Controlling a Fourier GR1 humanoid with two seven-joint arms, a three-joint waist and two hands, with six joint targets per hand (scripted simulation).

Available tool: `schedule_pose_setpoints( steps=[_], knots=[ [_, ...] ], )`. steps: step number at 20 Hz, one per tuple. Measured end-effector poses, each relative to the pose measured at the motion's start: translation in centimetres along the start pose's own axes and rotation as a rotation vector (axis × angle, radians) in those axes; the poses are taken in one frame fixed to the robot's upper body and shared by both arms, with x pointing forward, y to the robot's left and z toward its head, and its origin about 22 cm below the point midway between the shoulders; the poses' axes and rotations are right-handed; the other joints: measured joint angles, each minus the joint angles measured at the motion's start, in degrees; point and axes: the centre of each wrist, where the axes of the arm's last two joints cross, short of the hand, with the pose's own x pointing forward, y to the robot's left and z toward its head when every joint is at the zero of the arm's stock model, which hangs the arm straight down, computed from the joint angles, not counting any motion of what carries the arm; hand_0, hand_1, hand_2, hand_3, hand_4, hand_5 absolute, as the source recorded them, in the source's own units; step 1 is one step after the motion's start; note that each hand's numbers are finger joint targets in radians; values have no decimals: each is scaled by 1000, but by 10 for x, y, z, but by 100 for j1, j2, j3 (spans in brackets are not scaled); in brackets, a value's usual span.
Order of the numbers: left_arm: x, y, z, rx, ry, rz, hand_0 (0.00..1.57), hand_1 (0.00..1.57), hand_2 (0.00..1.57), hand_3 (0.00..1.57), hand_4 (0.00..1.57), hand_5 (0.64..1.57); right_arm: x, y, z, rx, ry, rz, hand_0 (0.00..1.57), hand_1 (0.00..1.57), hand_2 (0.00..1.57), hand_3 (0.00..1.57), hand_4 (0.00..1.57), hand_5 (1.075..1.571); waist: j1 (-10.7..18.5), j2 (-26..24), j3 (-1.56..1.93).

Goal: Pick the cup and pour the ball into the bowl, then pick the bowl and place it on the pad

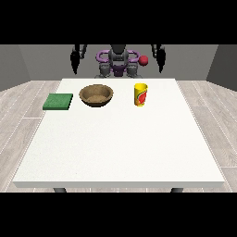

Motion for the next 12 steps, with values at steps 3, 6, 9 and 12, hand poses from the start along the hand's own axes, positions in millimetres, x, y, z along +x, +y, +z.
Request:
schedule_pose_setpoints(
  steps=[3, 6, 9, 12],
  knots=[
    [11, 4, -1, 1, -16, -13, 0, 0, 0, 0, 664, 1566, 10, -4, -1, 1, -10, 13, 0, 0, 0, 0, 875, 1533, 2, -539, -46],
    [22, 8, -2, 3, -21, -21, 0, 0, 0, 0, 664, 1566, 21, -8, -2, 2, -17, 26, 0, 0, 0, 0, 875, 1533, 9, -1036, -82],
    [27, -10, 2, 19, 75, 89, 0, 0, 0, 0, 634, 1564, 23, -7, 9, -8, 87, -62, 0, 0, 0, 0, 860, 1530, -162, -1698, -110],
    [44, -24, 5, 20, 140, 150, 0, 0, 0, 0, 618, 1564, 31, -9, 18, -25, 147, -106, 0, 0, 0, 0, 856, 1531, -173, -2008, -122]
  ],
)
